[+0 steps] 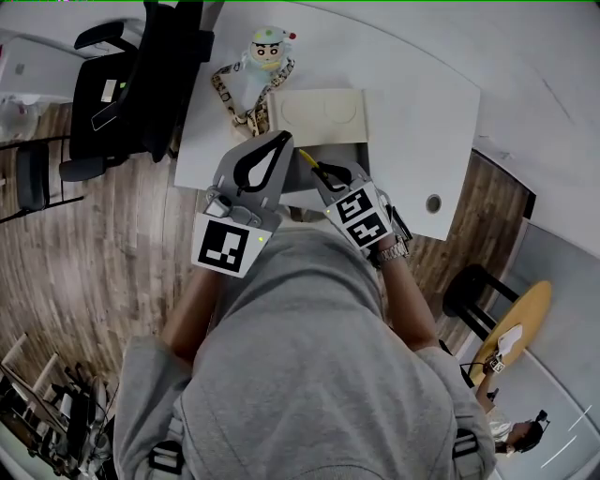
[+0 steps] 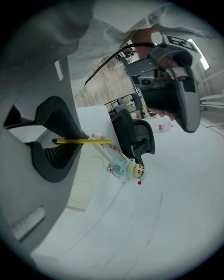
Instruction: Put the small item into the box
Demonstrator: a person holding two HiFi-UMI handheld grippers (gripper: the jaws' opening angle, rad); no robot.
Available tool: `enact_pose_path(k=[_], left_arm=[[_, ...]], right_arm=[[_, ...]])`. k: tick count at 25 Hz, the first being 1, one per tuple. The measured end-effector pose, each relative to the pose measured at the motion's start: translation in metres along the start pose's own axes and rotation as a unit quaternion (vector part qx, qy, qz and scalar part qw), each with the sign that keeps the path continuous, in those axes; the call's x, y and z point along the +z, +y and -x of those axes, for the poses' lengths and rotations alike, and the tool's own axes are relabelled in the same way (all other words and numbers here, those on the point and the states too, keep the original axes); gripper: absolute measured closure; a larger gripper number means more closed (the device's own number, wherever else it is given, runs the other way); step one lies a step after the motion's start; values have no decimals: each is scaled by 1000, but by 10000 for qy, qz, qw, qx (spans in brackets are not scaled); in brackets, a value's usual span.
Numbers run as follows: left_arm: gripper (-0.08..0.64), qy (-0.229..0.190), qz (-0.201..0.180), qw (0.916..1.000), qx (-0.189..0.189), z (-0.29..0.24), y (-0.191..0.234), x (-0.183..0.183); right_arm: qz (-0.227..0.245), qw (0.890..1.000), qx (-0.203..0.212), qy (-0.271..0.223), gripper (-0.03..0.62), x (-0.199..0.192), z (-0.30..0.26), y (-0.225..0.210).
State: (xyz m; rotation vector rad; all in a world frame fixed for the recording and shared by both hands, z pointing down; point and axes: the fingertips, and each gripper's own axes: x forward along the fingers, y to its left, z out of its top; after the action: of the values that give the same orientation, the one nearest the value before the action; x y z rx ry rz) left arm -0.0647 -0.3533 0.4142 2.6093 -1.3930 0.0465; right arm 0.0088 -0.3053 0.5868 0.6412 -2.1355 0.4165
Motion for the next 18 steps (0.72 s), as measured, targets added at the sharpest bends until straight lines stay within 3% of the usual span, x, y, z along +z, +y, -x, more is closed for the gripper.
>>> enact_pose_path(k=[12,18], left_arm=[[557,-11,21,10000,70,3,6,-2],[557,29,-17,10000,4,1,4,-5]], right_arm=[[241,9961,291,800,531,-36,-38,7],[125,9932,312,1115,531,-56,-54,3]])
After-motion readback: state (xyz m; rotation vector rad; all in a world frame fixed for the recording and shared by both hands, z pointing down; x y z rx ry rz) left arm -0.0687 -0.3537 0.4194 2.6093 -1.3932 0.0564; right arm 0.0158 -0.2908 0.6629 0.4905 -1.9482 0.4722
